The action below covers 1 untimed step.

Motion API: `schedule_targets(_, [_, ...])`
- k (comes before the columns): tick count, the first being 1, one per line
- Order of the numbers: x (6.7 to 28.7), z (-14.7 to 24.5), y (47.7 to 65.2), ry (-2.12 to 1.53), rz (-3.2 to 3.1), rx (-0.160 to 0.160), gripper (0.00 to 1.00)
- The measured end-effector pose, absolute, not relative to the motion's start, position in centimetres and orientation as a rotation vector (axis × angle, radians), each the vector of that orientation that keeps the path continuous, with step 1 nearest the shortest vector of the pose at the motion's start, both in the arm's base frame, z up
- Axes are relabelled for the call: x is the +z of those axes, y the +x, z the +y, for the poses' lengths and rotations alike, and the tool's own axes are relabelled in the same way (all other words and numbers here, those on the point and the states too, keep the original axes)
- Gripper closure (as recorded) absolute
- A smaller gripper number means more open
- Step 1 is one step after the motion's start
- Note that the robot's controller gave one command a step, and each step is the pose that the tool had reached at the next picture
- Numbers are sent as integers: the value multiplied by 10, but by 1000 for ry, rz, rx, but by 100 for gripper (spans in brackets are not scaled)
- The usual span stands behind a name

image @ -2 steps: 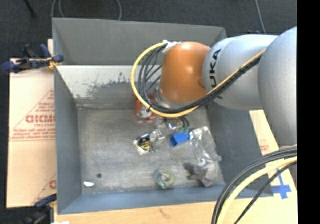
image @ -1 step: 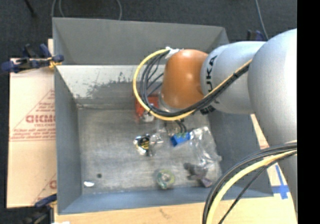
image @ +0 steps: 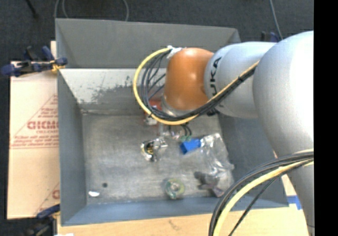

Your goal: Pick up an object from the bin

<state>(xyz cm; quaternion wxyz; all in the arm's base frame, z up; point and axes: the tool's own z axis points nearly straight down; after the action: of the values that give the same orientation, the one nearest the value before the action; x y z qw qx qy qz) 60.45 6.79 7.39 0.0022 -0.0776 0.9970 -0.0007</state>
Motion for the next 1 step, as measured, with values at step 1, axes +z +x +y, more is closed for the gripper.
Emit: schedule_targets(1, [77,68,607,-236,3120,1,100])
